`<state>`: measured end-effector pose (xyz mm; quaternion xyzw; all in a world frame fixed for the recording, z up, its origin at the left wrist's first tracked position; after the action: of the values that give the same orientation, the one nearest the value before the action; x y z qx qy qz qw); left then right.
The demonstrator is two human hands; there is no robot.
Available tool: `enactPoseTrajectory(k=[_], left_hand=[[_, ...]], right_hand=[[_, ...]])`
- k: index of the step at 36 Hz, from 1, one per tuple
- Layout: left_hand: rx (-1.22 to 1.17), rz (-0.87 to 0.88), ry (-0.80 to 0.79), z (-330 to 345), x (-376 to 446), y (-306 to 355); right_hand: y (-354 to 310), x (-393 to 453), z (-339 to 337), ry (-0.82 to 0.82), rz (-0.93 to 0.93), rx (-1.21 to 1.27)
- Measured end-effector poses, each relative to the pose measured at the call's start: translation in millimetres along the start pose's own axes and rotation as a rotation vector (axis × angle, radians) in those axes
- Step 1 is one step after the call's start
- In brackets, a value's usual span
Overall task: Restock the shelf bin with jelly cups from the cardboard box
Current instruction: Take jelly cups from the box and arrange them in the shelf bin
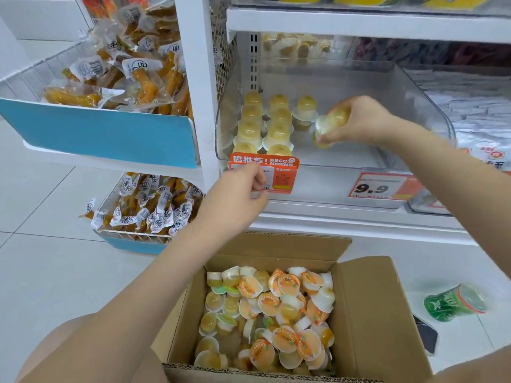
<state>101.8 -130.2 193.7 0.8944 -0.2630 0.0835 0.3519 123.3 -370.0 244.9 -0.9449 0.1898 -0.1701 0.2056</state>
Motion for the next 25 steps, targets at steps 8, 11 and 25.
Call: enactPoseTrajectory(k=[8, 11, 25], left_hand=[[0.279, 0.169, 0.041, 1.3, 5.9, 6.6], [0.272, 0.198, 0.062, 3.3, 4.8, 6.9], [0.263, 0.208, 0.083, 13.6, -4.3, 3.5]], right_hand=[[21.9, 42.4, 56.1, -0.075, 0.070, -0.003], [20.1, 46.2, 58.6, -0.055, 0.044, 0.006], [15.9, 48.1, 69.6, 0.019, 0.061, 0.156]])
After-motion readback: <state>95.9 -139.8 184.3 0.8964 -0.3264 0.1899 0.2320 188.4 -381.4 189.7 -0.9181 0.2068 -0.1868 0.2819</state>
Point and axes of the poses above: each hand's wrist, its own x-axis towards the middle knuckle, its own z-axis out of the palm, y = z × x, the point moved 5 cm from there along x, towards the middle knuckle, and after that the axes turned 13 degrees about y, right-handed, at the moved point
